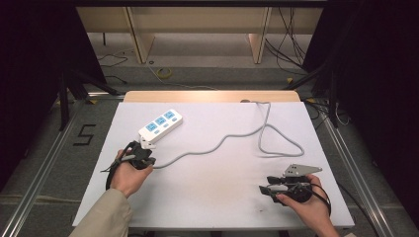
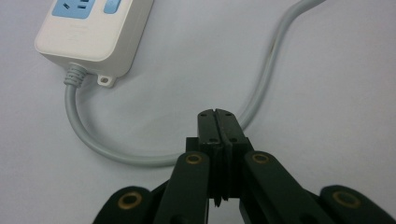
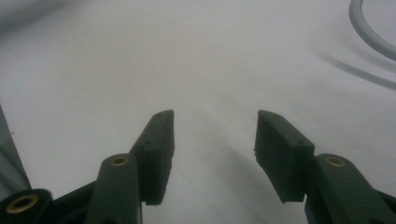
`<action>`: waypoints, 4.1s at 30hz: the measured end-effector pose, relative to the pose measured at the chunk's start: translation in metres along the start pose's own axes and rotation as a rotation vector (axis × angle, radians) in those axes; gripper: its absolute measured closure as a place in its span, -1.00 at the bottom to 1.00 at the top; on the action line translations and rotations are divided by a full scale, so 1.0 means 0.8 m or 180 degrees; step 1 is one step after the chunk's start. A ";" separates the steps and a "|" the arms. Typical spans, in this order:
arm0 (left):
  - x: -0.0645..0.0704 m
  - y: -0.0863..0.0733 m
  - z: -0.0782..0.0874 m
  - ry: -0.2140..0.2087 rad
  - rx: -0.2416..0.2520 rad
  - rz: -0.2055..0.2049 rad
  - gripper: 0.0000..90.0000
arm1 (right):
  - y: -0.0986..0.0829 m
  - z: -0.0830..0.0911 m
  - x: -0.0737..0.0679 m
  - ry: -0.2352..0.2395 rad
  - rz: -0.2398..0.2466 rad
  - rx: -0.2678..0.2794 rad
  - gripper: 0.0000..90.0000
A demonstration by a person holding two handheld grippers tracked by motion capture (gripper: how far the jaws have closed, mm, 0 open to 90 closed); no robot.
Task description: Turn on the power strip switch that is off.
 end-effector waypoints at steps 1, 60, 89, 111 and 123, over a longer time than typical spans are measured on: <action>-0.001 0.002 -0.001 0.0000 -0.0004 0.0007 0.99 | 0.000 0.000 0.000 0.0003 -0.0001 0.0003 0.07; -0.042 0.058 -0.032 0.0101 -0.0428 -0.0019 0.99 | 0.001 0.000 0.000 0.0001 -0.0014 0.0027 0.03; -0.063 0.079 -0.041 0.0176 -0.0545 0.0000 0.99 | 0.001 0.001 0.001 -0.0011 -0.0016 0.0033 0.03; -0.077 0.095 -0.052 0.0235 -0.0637 -0.0024 0.99 | 0.001 0.001 0.002 -0.0012 -0.0016 0.0030 0.03; -0.084 0.101 -0.059 0.0241 -0.0681 -0.0014 0.99 | 0.001 0.001 0.003 -0.0009 -0.0009 0.0020 0.03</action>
Point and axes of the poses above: each handheld gripper's, and its own axes: z roughly backward along the jaws, y roughly out of its top, x roughly to its right, the point moved 10 cm from there along -z, roughly forward along the jaws, and after that the axes turned 6 degrees about -y, right-handed, at the moved point
